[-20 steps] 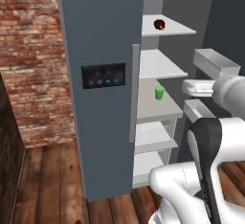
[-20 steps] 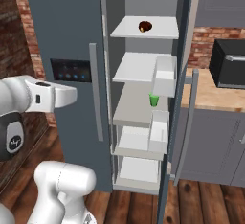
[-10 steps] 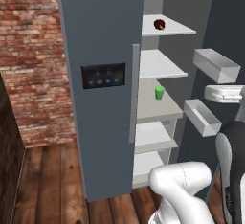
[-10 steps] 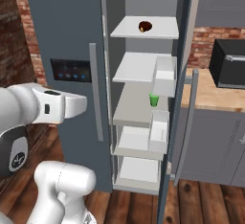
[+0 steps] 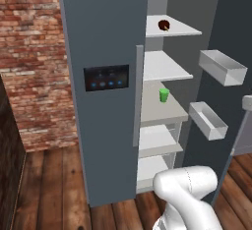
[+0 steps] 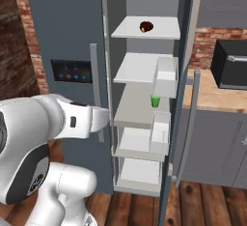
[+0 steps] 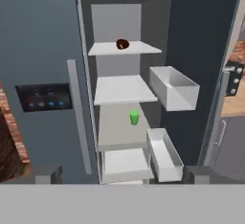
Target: Pick up the frozen steak from the freezer, place it on any shelf in the fridge, and close the fridge and freezer doors when done.
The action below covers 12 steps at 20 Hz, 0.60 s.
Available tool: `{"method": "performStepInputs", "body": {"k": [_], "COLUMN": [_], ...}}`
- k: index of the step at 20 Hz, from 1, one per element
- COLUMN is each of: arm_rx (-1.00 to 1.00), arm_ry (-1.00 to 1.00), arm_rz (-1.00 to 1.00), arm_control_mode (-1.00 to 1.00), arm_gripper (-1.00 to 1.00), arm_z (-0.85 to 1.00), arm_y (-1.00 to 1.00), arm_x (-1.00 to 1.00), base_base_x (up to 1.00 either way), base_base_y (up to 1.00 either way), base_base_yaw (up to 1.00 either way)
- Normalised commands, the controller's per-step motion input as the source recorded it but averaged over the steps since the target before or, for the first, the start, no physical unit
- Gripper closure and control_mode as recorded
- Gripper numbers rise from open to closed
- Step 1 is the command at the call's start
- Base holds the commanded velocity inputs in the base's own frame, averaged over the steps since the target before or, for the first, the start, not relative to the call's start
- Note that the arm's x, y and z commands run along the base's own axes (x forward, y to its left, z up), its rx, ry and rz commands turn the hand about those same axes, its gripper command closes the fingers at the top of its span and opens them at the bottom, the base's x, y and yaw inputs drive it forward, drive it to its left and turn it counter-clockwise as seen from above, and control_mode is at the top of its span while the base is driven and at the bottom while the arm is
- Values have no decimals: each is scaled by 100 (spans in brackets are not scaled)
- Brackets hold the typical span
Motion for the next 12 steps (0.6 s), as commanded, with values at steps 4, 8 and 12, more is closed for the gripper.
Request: {"method": "performStepInputs", "body": {"k": [4, 8, 12], "arm_rx": [4, 9, 15], "arm_ry": [8, 4, 0], "arm_rz": [9, 10, 7], "arm_control_mode": [-100, -100, -100], "arm_gripper": [-100, -100, -100], "arm_z": [0, -2, -8], "arm_y": [-47, -42, -34], "arm_x": [-11, -4, 3], "base_base_x": [0, 0, 0], "base_base_y": [0, 0, 0], "base_base_yaw": [0, 0, 0]}}
